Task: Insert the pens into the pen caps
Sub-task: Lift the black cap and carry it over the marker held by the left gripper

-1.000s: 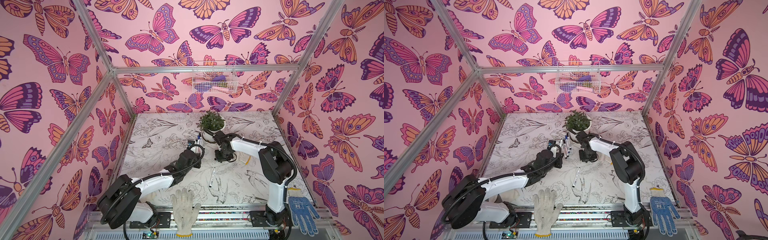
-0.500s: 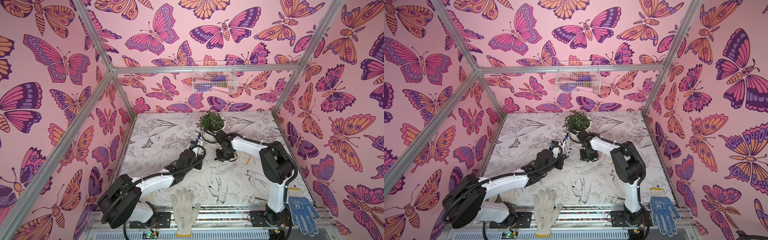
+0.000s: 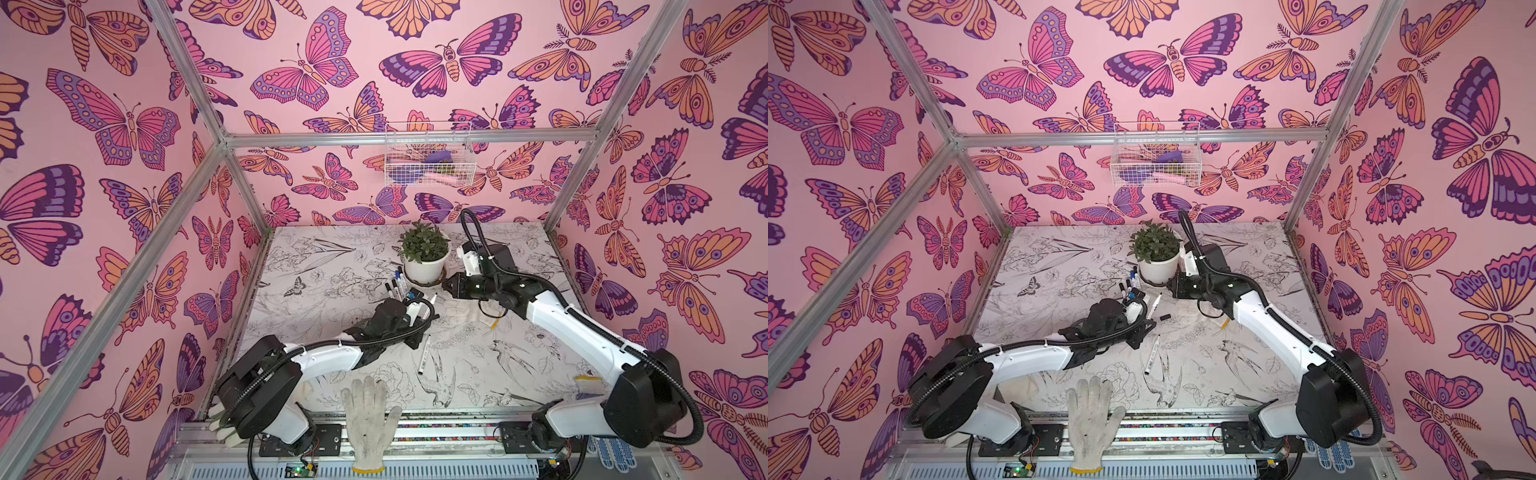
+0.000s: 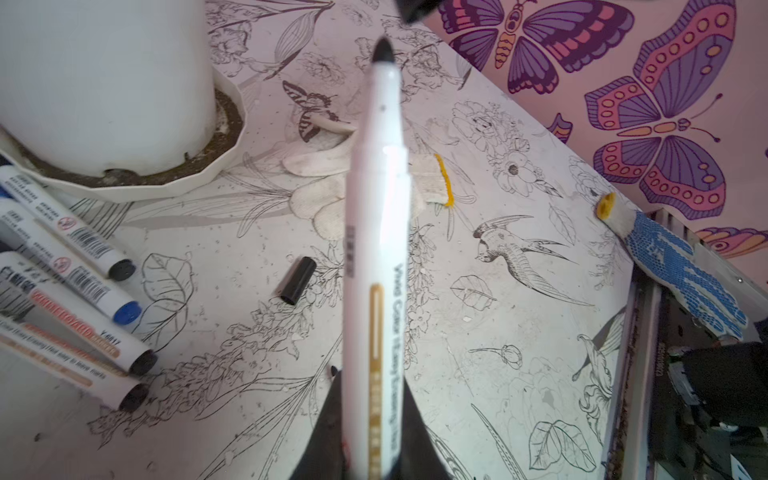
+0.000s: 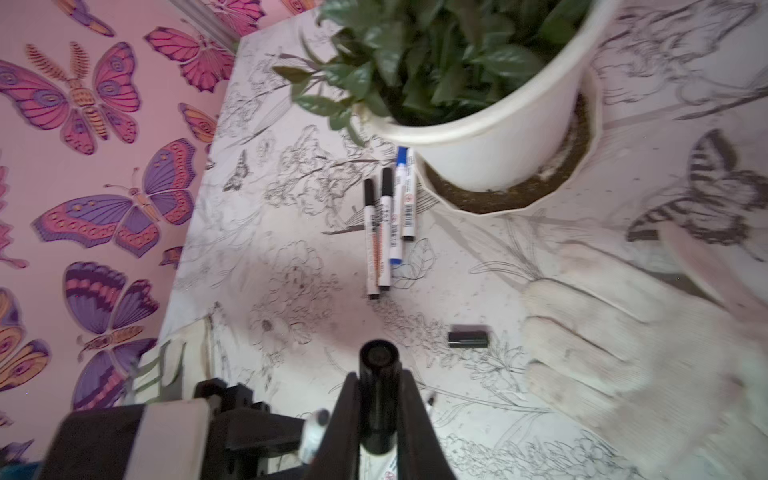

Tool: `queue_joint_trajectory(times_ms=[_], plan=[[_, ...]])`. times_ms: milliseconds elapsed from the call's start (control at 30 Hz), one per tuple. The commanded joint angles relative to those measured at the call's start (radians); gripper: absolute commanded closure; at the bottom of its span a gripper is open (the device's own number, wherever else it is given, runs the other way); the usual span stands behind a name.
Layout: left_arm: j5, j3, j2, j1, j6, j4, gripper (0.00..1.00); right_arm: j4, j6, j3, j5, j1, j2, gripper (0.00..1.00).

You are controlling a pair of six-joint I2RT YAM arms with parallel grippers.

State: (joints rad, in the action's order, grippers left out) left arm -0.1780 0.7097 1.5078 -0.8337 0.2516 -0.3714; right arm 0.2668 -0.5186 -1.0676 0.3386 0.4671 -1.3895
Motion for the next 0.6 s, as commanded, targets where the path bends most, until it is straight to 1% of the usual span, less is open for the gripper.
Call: queue_joint_trajectory(times_ms=[0,133,333,433,567], plan=[[-0.037,0.023,0.007,-0.005,-0.036,-0.030,1.00,-0.196,-0.072,0.048,0.122,-0.001,-0.002,1.00],[-0.023,0.018,-0.002,-0.007,-0.026,-0.036,1.00,-0.242,-0.103,0.064,0.146,-0.002,0.001,1.00],[0.010,0.005,-0.014,-0.005,-0.011,-0.050,1.00,-0.255,-0.113,0.099,0.132,-0.007,0.031,1.00],[0.028,-0.007,-0.022,-0.005,-0.003,-0.063,1.00,-0.265,-0.119,0.120,0.113,-0.024,0.057,1.00],[0.043,-0.020,-0.034,-0.002,0.004,-0.080,1.00,-0.260,-0.138,0.131,0.124,-0.057,0.067,1.00]])
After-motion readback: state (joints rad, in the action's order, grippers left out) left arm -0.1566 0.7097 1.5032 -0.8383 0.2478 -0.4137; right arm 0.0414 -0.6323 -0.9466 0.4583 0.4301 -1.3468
